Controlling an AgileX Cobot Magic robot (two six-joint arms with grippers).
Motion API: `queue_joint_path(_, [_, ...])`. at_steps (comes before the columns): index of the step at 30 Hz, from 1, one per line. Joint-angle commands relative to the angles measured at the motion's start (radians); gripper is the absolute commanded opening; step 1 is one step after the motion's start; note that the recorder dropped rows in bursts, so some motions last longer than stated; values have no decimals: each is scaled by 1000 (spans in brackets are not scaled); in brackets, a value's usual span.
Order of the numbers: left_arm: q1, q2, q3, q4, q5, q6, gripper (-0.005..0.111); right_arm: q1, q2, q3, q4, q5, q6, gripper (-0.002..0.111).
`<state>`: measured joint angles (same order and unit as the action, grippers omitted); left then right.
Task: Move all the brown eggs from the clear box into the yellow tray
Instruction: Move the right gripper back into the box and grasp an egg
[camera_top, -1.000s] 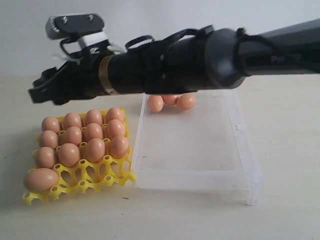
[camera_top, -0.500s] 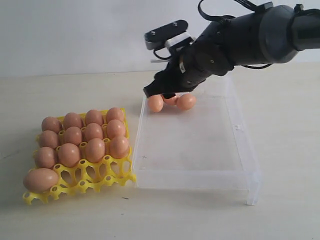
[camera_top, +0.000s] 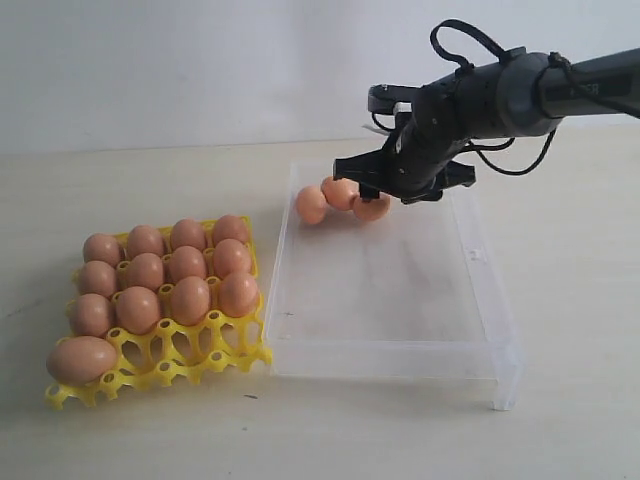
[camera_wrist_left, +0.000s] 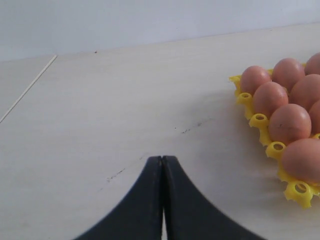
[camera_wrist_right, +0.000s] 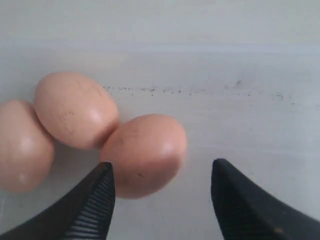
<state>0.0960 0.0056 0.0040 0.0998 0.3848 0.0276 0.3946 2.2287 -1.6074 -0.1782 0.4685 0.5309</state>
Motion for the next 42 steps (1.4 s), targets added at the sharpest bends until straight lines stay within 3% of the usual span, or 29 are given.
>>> queue_joint_path(1, [-6,-6,-4,1,-8,-5,0,-5,46,-69,86,-31,4,56])
queue_joint_path(16, [-6,-6,-4,1,-8,-5,0,-12,145,-192,113,16,-44,54])
queue_joint_path(25, [-6,-6,-4,1,-8,-5,0,-12,147,-194,88,130,-259,19])
queue_joint_path(28, [-6,-6,-4,1,-8,-5,0,-12,147,-194,66,174,-303,0])
queue_joint_path(38, [-6,-6,-4,1,-8,-5,0,28,48,-187,-6,275,-336,0])
queue_joint_path(42, [-6,-6,-4,1,-8,-5,0,82,-12,-88,-6,198,-373,0])
